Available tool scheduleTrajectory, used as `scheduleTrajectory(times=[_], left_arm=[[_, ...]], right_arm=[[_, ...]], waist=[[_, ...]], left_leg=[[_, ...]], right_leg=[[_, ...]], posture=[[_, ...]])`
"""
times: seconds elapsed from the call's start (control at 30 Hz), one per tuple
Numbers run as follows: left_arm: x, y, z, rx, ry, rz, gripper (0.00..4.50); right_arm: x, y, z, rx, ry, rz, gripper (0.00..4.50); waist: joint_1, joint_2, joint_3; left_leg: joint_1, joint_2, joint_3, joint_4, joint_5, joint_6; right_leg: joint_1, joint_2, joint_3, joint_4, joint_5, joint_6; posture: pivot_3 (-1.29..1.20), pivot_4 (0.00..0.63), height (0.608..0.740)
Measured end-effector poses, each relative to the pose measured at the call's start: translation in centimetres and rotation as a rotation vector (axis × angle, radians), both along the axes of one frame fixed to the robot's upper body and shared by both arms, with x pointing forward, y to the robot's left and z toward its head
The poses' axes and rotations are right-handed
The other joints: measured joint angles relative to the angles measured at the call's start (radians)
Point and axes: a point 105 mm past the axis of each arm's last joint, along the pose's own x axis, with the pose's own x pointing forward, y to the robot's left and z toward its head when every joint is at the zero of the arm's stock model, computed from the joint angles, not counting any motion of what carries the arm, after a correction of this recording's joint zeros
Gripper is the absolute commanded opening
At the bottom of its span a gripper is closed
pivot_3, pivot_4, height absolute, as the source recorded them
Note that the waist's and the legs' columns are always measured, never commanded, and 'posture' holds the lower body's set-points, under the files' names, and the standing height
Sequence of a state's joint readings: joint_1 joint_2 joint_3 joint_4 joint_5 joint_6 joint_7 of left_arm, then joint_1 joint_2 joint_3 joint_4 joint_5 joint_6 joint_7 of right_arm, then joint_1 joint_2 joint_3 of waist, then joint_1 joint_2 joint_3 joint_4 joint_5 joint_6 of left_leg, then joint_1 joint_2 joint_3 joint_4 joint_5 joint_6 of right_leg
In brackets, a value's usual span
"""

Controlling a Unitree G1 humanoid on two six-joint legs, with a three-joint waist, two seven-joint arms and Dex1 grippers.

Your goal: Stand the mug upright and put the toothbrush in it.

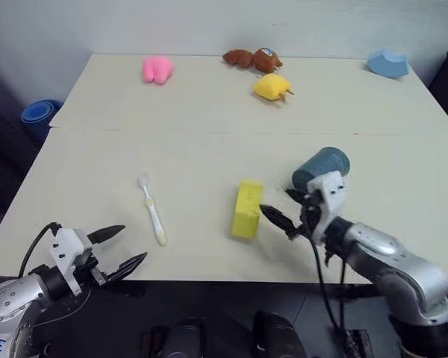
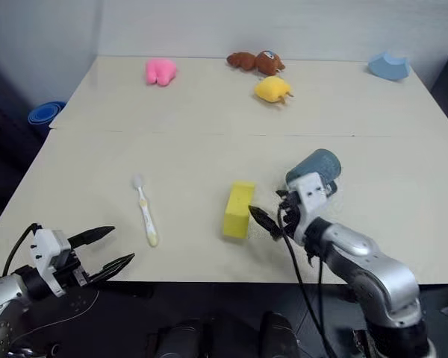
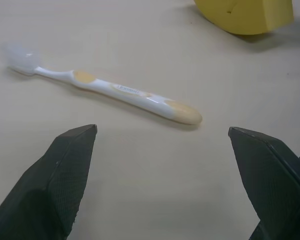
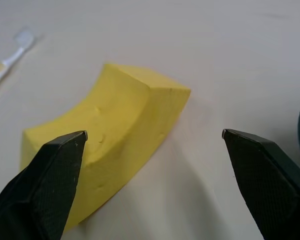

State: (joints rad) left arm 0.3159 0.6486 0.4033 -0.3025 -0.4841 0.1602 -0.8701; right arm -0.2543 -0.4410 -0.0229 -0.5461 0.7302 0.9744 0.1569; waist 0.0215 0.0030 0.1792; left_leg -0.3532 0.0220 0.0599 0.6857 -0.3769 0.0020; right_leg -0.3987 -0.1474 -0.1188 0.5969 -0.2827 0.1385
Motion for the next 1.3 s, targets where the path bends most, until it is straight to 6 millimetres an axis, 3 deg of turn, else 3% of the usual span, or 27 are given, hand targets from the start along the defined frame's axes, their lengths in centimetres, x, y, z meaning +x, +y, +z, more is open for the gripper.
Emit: scheduleTrajectory(times=[0.17, 0.3, 0.33, 0.43, 0.6, 0.67, 0.73, 0.8, 0.87, 0.93, 1.03, 1.13, 1.2, 1.3], left_arm=[[-0.2, -0.8, 0.4, -0.049, -0.005, -0.049, 4.45], [-0.4, -2.5, 1.6, -0.096, -0.035, -0.147, 4.5], [-0.4, -2.9, 1.9, -0.101, -0.042, -0.166, 4.5], [-0.3, -4.0, 2.6, -0.123, -0.057, -0.223, 4.5], [-0.5, -5.1, 3.2, -0.149, -0.048, -0.292, 4.5], [-0.4, -5.7, 3.4, -0.167, -0.038, -0.325, 4.5], [-0.4, -6.6, 3.9, -0.179, -0.042, -0.37, 4.5], [-0.4, -7.5, 4.2, -0.181, -0.057, -0.413, 4.5], [-0.2, -8.1, 4.3, -0.19, -0.064, -0.434, 4.5], [-0.1, -8.6, 4.3, -0.191, -0.067, -0.447, 4.5], [0.2, -9.0, 4.4, -0.192, -0.081, -0.461, 4.5], [0.4, -9.2, 4.4, -0.186, -0.084, -0.462, 4.5], [0.6, -9.2, 4.4, -0.182, -0.091, -0.46, 4.5], [0.8, -9.2, 4.6, -0.171, -0.106, -0.457, 4.5]], right_arm=[[0.0, 3.3, -0.7, 0.054, 0.154, 0.093, 4.5], [0.2, 4.9, -1.0, 0.092, 0.219, 0.168, 3.63], [0.3, 5.2, -1.0, 0.076, 0.215, 0.191, 3.22], [0.4, 5.3, -1.0, 0.082, 0.224, 0.22, 2.61], [0.0, 4.7, -0.6, 0.161, 0.233, 0.287, 2.21], [-0.5, 3.5, 0.6, 0.243, 0.217, 0.34, 2.21], [-0.3, 0.1, 4.0, 0.324, 0.104, 0.329, 2.21], [-0.1, -5.1, 7.4, 0.323, -0.005, 0.243, 2.21], [-0.1, -10.4, 9.3, 0.254, -0.053, 0.109, 2.21], [0.0, -14.8, 9.9, 0.151, -0.061, -0.042, 2.21], [1.0, -21.8, 8.4, -0.054, 0.007, -0.308, 2.21], [1.8, -27.8, 4.7, -0.267, 0.119, -0.535, 2.21], [2.0, -30.2, 2.9, -0.363, 0.172, -0.621, 2.21], [2.5, -32.7, 2.8, -0.462, 0.155, -0.689, 3.13]], waist=[[-0.01, 0.0, 0.0], [-0.025, -0.004, -0.003], [-0.027, -0.004, -0.003], [-0.032, -0.004, -0.003], [-0.035, -0.003, -0.003], [-0.027, -0.003, -0.003], [-0.017, -0.002, -0.002], [-0.004, -0.001, -0.002], [0.003, -0.001, -0.002], [0.002, -0.002, -0.002], [-0.004, -0.002, -0.002], [-0.023, -0.002, -0.002], [-0.028, 0.002, -0.001], [-0.031, 0.005, -0.002]], left_leg=[[0.001, 0.001, 0.003, 0.0, 0.0, 0.0], [0.002, 0.001, 0.002, 0.0, 0.0, 0.0], [0.002, 0.001, 0.002, 0.0, 0.0, 0.0], [0.003, 0.002, 0.002, 0.0, -0.001, -0.001], [0.0, 0.003, 0.003, 0.0, -0.001, -0.001], [-0.001, 0.002, 0.003, 0.001, -0.001, -0.001], [-0.003, 0.001, 0.002, 0.004, -0.002, 0.001], [-0.004, 0.0, 0.003, 0.007, -0.004, 0.003], [-0.004, -0.001, 0.005, 0.008, -0.004, 0.004], [-0.003, 0.0, 0.007, 0.008, -0.004, 0.004], [-0.002, 0.0, 0.011, 0.009, -0.004, 0.005], [0.0, 0.0, 0.013, 0.009, -0.004, 0.005], [0.0, 0.001, 0.013, 0.009, -0.004, 0.005], [0.0, 0.002, 0.013, 0.009, -0.004, 0.004]], right_leg=[[0.0, 0.0, 0.001, 0.0, 0.0, 0.0], [0.0, 0.0, 0.001, 0.004, 0.0, 0.0], [0.0, 0.0, 0.0, 0.004, 0.0, 0.0], [0.0, 0.001, 0.0, 0.005, 0.0, 0.0], [-0.003, 0.002, 0.001, 0.005, 0.0, 0.0], [-0.004, 0.001, 0.001, 0.005, 0.0, 0.0], [-0.005, 0.0, 0.001, 0.005, 0.0, 0.001], [-0.004, 0.0, 0.002, 0.004, 0.001, 0.001], [-0.003, 0.0, 0.003, 0.002, 0.001, 0.001], [-0.002, 0.0, 0.003, -0.001, 0.001, 0.001], [0.0, 0.001, 0.004, -0.003, 0.001, 0.001], [0.0, 0.0, 0.006, -0.002, 0.001, 0.001], [0.0, 0.0, 0.006, -0.002, 0.001, 0.001], [0.0, 0.001, 0.005, -0.003, 0.001, 0.001]], posture=[[0.0, 0.15, 0.74], [0.0, 0.15, 0.74], [0.0, 0.15, 0.74], [0.0, 0.15, 0.74], [0.0, 0.15, 0.74], [0.0, 0.15, 0.74], [0.0, 0.15, 0.74], [0.0, 0.15, 0.74], [0.0, 0.15, 0.74], [0.0, 0.15, 0.74], [0.0, 0.15, 0.74], [0.0, 0.15, 0.74], [0.0, 0.15, 0.74], [0.0, 0.15, 0.74]])
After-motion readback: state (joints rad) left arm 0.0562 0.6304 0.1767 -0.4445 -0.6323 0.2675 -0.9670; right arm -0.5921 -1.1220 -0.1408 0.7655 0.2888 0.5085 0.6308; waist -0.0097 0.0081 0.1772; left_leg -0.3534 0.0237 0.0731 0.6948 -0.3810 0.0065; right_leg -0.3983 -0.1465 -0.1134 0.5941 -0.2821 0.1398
